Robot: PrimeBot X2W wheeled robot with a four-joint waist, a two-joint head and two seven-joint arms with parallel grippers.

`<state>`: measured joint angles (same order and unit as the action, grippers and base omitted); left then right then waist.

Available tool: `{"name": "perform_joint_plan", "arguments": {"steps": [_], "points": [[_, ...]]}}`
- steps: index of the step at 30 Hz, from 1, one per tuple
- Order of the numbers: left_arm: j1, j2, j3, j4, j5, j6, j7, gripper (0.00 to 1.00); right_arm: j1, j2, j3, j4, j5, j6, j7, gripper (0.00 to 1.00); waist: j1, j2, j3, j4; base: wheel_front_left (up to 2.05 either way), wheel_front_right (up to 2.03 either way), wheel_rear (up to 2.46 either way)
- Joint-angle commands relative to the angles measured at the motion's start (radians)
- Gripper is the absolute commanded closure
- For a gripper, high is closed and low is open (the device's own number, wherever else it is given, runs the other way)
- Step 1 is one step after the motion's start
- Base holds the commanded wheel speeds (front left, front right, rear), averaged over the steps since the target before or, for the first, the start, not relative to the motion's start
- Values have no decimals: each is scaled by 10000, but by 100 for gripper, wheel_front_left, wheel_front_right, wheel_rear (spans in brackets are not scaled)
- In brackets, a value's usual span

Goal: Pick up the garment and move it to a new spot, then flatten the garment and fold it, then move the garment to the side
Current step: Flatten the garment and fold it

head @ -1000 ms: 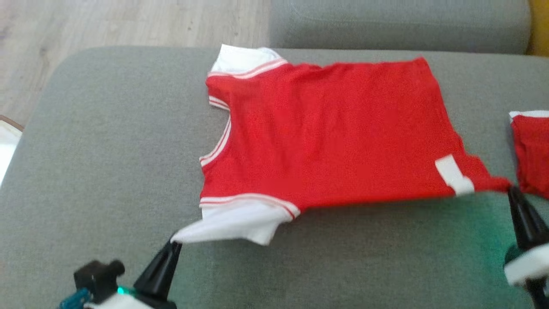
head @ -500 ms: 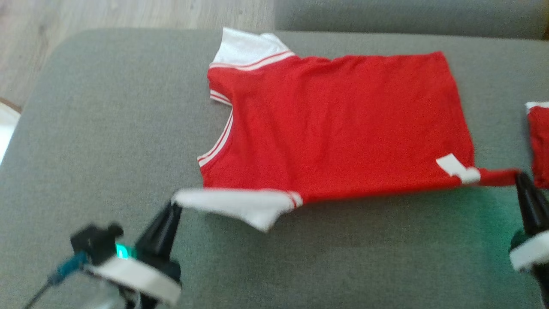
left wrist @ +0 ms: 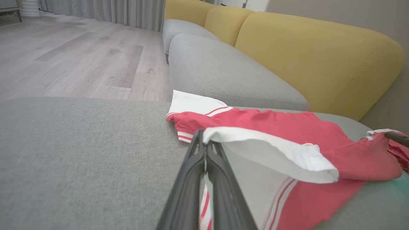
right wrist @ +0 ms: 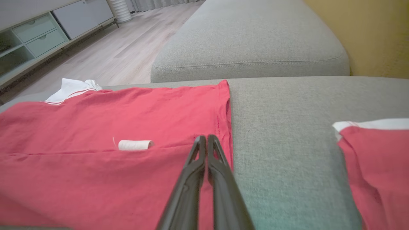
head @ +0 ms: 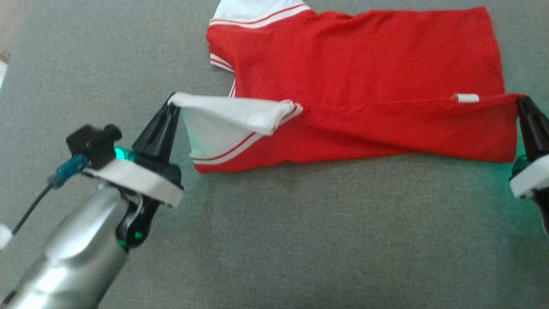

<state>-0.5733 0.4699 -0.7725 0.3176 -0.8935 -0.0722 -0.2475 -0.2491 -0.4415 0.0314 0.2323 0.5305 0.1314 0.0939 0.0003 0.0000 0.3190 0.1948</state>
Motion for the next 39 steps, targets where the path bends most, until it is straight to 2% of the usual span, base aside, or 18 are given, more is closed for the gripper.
{"name": "perform_joint_plan", "arguments": {"steps": [1, 5, 9, 10, 11, 12, 17, 24, 29, 39], "points": [[-759, 165, 361, 239, 176, -116, -34, 100, -410, -361, 222, -120, -114, -7, 15, 100, -3, 0, 286, 69, 0, 0, 0], [-1651, -355, 197, 1321, 464, -379, -85, 100, -1147, -509, 470, 408, -345, -7, -182, 100, -3, 0, 633, 132, 0, 0, 0], [-1945, -588, 164, 1831, 564, -480, -115, 100, -1465, -495, 591, 723, -425, -7, -331, 100, -3, 0, 742, 157, 0, 0, 0], [-2007, -652, 200, 1981, 568, -501, -123, 84, -1558, -500, 594, 833, -500, -7, -420, 98, -3, 0, 767, 163, 0, 0, 0], [-2048, -719, 257, 2110, 578, -516, -130, 38, -1643, -486, 566, 946, -584, -7, -539, 33, -3, 0, 782, 172, 0, 0, 0], [-2059, -798, 386, 2178, 600, -526, -134, 0, -1709, -456, 551, 1051, -645, -7, -653, 0, -3, 0, 783, 185, 0, 0, 0], [-1266, -1248, 1246, 2086, 949, -509, -140, 0, -1615, -108, 462, 1401, -759, -7, -1310, 0, -3, 0, 522, 233, 0, 0, 0], [850, -2261, 2428, 1783, 1439, -124, -141, 0, -938, 459, 126, 1613, -661, -7, -1903, 0, -3, 0, 25, 234, 0, 0, 0], [1660, -2705, 2533, 2079, 1631, -215, -142, 0, -616, 646, 0, 1560, -631, -7, -2030, 0, -3, 0, -110, 143, 0, 0, 0], [1284, -3052, 2660, 3789, 1845, -382, -127, 0, -609, 651, 23, 1412, -645, -7, -1897, 0, -3, 0, -5, -124, 0, 0, 0]]}}
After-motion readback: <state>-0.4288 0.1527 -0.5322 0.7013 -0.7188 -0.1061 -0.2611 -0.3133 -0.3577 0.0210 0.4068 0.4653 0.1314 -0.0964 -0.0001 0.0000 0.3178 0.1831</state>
